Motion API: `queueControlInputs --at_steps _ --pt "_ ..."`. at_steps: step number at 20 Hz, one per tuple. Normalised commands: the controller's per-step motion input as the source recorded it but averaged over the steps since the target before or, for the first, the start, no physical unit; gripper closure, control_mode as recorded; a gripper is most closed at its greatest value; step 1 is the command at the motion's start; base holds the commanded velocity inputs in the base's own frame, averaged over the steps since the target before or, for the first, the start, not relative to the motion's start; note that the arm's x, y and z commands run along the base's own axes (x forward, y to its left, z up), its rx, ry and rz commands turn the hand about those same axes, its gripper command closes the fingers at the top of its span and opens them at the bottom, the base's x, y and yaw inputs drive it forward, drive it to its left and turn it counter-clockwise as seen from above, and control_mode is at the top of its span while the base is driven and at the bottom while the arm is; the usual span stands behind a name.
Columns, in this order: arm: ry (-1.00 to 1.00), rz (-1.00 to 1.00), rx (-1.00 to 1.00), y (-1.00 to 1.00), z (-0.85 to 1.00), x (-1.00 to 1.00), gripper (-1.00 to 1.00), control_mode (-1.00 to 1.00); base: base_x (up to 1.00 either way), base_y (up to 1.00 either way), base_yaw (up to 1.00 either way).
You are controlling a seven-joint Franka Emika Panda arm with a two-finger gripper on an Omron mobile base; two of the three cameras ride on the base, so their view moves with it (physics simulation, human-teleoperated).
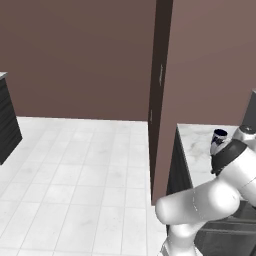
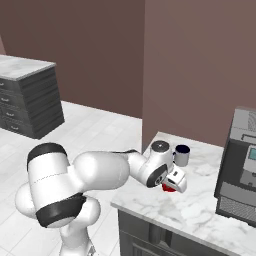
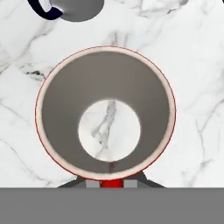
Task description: Clear the mugs and bowl far away from the sink.
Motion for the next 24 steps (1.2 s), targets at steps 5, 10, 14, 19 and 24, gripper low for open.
queueControlInputs --at_steps 5,10,14,19,24 --pt "0.0 0.0 0.0 -0.16 -0.25 0.24 1.0 -1.0 0.0 0.0 0.0" --pt "0.0 0.0 0.0 -0.15 -0.22 0.21 -1.0 -1.0 0.0 0.0 0.0" --pt "0.0 0.0 0.0 -0.06 -0.2 0.08 -1.0 -1.0 0.0 0.0 0.0" --pt "0.0 0.0 0.0 0.0 -0.14 0.0 -1.0 -1.0 0.0 0.0 0.0" --pt "-0.01 0.0 0.0 0.04 0.03 -0.01 -1.0 -1.0 0.0 0.0 0.0"
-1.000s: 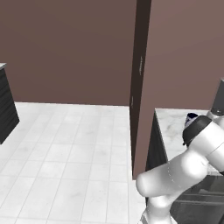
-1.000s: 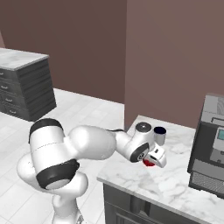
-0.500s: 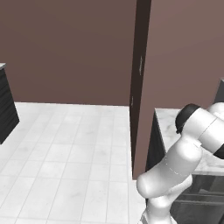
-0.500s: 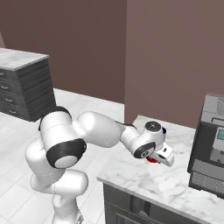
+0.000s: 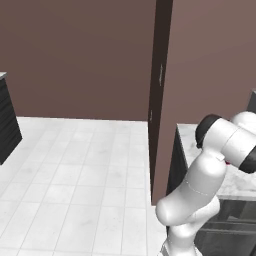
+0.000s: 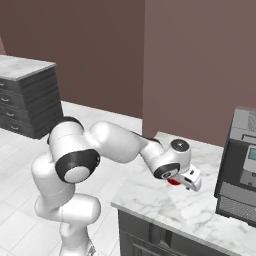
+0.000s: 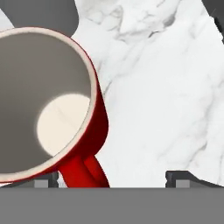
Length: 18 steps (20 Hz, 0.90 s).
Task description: Clear the mugs and bowl far away from the sink.
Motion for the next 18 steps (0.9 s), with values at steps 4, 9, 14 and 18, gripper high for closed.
queueControlInputs --at_steps 4,9,14,18 --pt "-0.11 0.0 0.0 0.06 0.35 -0.08 -1.0 -1.0 0.0 0.0 0.0" --pt "-0.17 0.0 -0.02 0.18 0.52 -0.32 -1.0 -1.0 0.0 0.0 0.0" --pt "-0.11 0.01 -0.06 0.42 0.33 -0.62 -1.0 -1.0 0.0 0.0 0.0" --pt "-0.01 0.02 -0.06 0.69 0.19 -0.42 -1.0 -1.0 0.0 0.0 0.0"
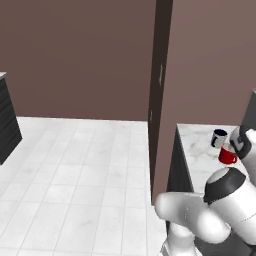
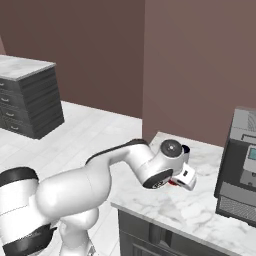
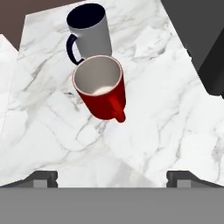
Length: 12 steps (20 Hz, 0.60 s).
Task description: Clear the mugs and bowl far away from the sink.
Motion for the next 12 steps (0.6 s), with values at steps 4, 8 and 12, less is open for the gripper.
queueControlInputs --at_steps 4,8,12 --pt "0.0 0.02 -0.11 0.98 0.19 -0.06 -1.0 -1.0 0.0 0.0 0.0" --pt "0.0 0.0 -0.11 0.79 0.5 0.0 -1.0 -1.0 0.0 0.0 0.0" --pt "0.0 0.0 -0.05 0.2 0.63 -0.15 -1.0 -1.0 0.0 0.0 0.0"
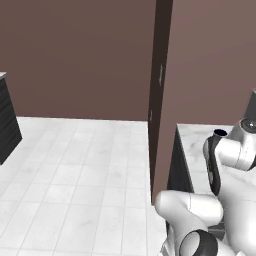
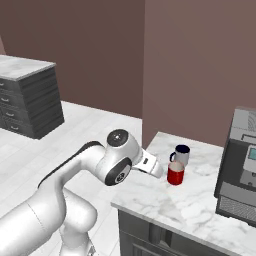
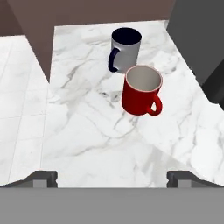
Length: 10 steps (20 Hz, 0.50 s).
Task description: Clear the mugs and bowl far away from the sink.
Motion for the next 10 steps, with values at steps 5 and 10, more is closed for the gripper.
queueControlInputs --at_steps 5,10 --pt "-0.04 0.0 -0.01 0.0 0.46 -0.22 -1.0 -1.0 0.0 0.0 0.0" --pt "0.0 0.0 0.0 0.0 0.06 -0.01 -1.0 -1.0 0.0 0.0 0.0"
